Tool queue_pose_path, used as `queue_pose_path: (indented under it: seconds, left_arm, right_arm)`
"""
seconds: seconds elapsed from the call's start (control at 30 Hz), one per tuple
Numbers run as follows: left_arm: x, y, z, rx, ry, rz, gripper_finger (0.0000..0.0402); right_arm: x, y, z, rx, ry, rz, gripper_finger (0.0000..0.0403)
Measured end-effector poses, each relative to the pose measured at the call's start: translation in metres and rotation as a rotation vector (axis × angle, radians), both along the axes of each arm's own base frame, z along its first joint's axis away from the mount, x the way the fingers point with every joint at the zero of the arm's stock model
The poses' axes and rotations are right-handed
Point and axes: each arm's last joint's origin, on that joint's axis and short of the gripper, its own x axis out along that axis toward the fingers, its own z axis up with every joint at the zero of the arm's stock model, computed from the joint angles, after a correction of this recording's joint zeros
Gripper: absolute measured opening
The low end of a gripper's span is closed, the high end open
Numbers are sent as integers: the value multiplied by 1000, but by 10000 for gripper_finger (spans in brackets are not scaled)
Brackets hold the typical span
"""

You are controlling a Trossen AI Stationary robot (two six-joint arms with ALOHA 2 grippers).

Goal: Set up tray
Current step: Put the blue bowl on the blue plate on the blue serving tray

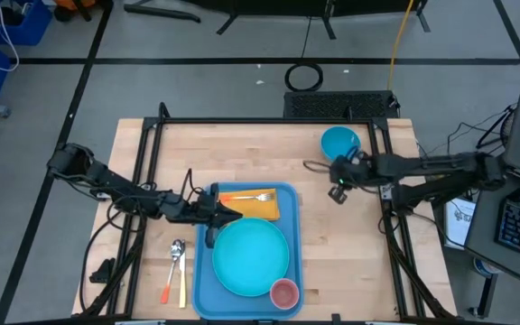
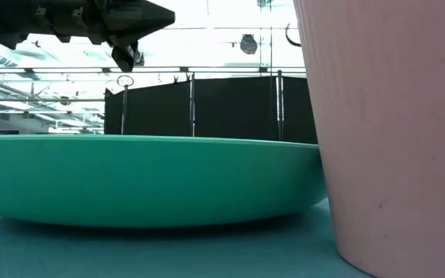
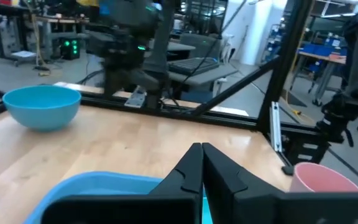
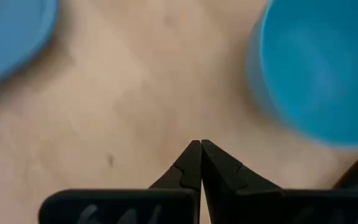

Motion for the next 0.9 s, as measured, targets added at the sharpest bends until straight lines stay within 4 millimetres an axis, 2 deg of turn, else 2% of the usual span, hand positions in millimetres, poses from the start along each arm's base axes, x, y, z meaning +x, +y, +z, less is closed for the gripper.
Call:
queue_pose_path:
  seconds: [0.13,0.27,0.4,0.63,0.73,0.9]
  left_arm:
    - [-1,-4,0,6,-3,-17,5]
    - [-3,-8,0,-2,-3,-32,22]
    - [-4,-12,-1,2,5,-50,35]
    - [-6,-17,-2,10,20,-49,30]
    - [-7,-19,-2,15,20,-43,24]
    - [-7,-19,-3,23,25,-42,11]
  right_arm:
    - [14,-17,3,27,18,84,0]
    - [21,-32,12,87,-30,116,13]
    - [20,-45,13,72,-7,130,64]
    - [17,-64,6,73,48,103,170]
    - [19,-70,0,79,79,108,189]
    - [23,-79,-9,46,133,93,190]
